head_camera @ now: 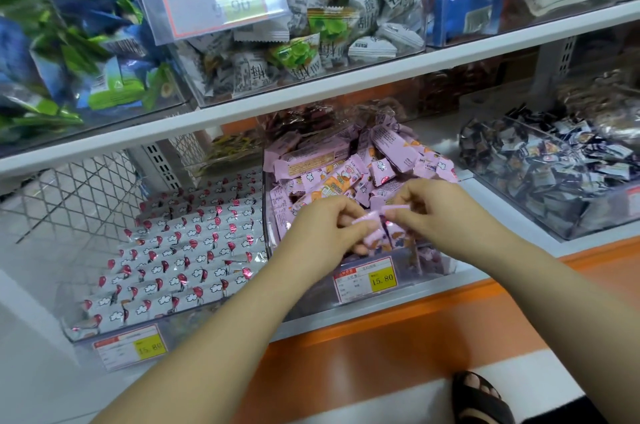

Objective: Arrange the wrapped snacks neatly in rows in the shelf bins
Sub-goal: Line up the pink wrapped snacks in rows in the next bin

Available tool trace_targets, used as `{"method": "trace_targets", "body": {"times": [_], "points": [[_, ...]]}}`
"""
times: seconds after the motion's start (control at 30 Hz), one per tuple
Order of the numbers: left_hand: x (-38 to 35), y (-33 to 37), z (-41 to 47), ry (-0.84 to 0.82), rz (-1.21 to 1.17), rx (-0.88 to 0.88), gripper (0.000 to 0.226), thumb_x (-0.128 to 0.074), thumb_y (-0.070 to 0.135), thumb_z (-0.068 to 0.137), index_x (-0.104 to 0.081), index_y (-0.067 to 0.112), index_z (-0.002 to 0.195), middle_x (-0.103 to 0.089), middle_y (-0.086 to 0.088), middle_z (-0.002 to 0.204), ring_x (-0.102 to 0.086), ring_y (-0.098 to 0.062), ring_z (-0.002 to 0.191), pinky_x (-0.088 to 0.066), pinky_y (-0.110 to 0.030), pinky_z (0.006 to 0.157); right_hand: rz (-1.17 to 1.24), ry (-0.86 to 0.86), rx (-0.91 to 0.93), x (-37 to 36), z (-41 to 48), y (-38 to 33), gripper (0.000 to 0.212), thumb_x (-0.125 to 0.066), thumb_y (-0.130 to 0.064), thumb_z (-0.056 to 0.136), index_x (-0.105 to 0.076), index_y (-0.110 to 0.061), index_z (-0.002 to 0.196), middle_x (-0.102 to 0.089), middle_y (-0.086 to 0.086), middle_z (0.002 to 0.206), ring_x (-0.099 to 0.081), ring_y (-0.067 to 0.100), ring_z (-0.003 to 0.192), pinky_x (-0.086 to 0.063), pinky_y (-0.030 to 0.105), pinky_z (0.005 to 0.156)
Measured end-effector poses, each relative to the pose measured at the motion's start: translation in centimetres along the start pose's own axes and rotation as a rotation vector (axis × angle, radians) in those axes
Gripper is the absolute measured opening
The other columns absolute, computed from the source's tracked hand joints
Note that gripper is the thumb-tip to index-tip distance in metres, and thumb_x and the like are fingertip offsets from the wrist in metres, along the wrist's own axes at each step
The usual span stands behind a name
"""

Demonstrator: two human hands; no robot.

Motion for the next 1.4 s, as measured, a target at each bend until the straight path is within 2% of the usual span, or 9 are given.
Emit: {"method": "trace_targets", "body": {"times": [0.1,0.33,0.43,0.63,0.83,0.93,1.13,1.3,1.4], "points": [[-1.1,-0.5,0.3,-0.049,0.2,-0.01,0.019,-0.069,0.025,0.086,-0.064,0.016,0.103,-0.061,0.006,0.081,-0.06,-0.013,0.074,-0.052,-0.03,0.077,-0.163,-0.068,0.046,-0.1,0.0,0.1,0.031,-0.062,-0.013,0.087,-0.05,-0.027,0.062,-0.05,-0.014,0.061,-0.046,0.001,0.058,-0.031,0.011,0.054],[-2.1,0.4,0.4,0.021,0.4,-0.134,0.017,-0.064,0.027,0.09,-0.066,0.013,0.1,-0.052,0.002,0.081,-0.047,-0.015,0.074,-0.032,-0.026,0.064,-0.329,-0.053,0.078,0.8,-0.3,0.1,0.019,-0.057,-0.01,0.089,-0.068,-0.019,0.101,-0.049,-0.013,0.074,-0.044,0.008,0.076,-0.029,0.02,0.064],[-2.1,0.5,0.6,0.015,0.399,-0.139,0.021,-0.064,0.028,0.089,-0.068,0.013,0.104,-0.057,0.002,0.078,-0.051,-0.014,0.073,-0.037,-0.025,0.064,-0.346,-0.072,0.056,1.1,-0.7,-0.3,0.024,-0.057,-0.011,0.089,-0.068,-0.022,0.108,-0.064,-0.005,0.092,-0.054,0.015,0.087,-0.038,0.024,0.07],[0.2,0.6,-0.8,-0.105,0.17,-0.119,0.026,-0.059,0.013,0.092,-0.065,0.016,0.117,-0.07,0.005,0.104,-0.065,-0.005,0.097,-0.048,-0.019,0.091,-0.351,-0.009,0.073,1.5,-1.1,-0.7,0.024,-0.057,-0.019,0.089,-0.067,-0.03,0.108,-0.068,-0.008,0.102,-0.06,0.016,0.094,-0.05,0.035,0.078],[3.9,-0.7,-2.0,-0.033,0.308,-0.154,0.018,-0.059,0.016,0.092,-0.069,0.026,0.103,-0.068,0.018,0.093,-0.06,0.014,0.082,-0.044,-0.003,0.072,-0.295,-0.004,0.197,0.2,-1.0,-1.9,0.019,-0.06,-0.022,0.089,-0.069,-0.029,0.104,-0.067,-0.008,0.103,-0.055,0.015,0.102,-0.048,0.036,0.083],[4.1,-1.0,-1.7,-0.134,0.357,-0.141,0.02,-0.058,0.016,0.093,-0.069,0.024,0.108,-0.069,0.015,0.092,-0.061,0.009,0.079,-0.044,-0.005,0.068,-0.296,-0.071,0.22,-0.4,-1.0,-2.4,0.021,-0.058,-0.024,0.091,-0.069,-0.027,0.108,-0.066,-0.006,0.107,-0.051,0.013,0.108,-0.046,0.039,0.088],[2.6,-0.9,-0.3,-0.496,0.45,-0.007,0.041,-0.045,0.038,0.098,-0.048,0.025,0.137,-0.054,0.008,0.134,-0.052,-0.006,0.115,-0.04,-0.026,0.102,-0.364,-0.237,0.218,-0.6,-1.1,-1.9,0.021,-0.059,-0.024,0.09,-0.069,-0.027,0.107,-0.068,-0.005,0.1,-0.058,0.016,0.095,-0.047,0.037,0.082],[1.9,-0.7,-0.3,-0.623,0.498,0.082,0.06,-0.049,0.053,0.092,-0.032,0.031,0.145,-0.046,0.01,0.139,-0.055,-0.011,0.114,-0.043,-0.013,0.084,-0.333,-0.235,0.189,-0.3,-0.9,-1.1,0.021,-0.063,-0.024,0.088,-0.069,-0.028,0.108,-0.068,-0.01,0.099,-0.059,0.01,0.091,-0.048,0.033,0.082],[1.9,-0.9,-0.7,-0.575,0.513,0.031,0.056,-0.056,0.043,0.091,-0.035,0.03,0.142,-0.051,0.019,0.095,-0.057,0.011,0.075,-0.035,-0.003,0.05,-0.333,-0.245,0.193,-0.3,-0.8,-1.0,0.022,-0.064,-0.025,0.088,-0.069,-0.027,0.108,-0.068,-0.009,0.099,-0.058,0.011,0.091,-0.048,0.034,0.083]]}}
Point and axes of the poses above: each hand's wrist, its own z-axis towards the middle knuckle, its own x-axis out of the back of the hand, y = z × x, the point moved 1 cm from there along z, towards the middle knuckle
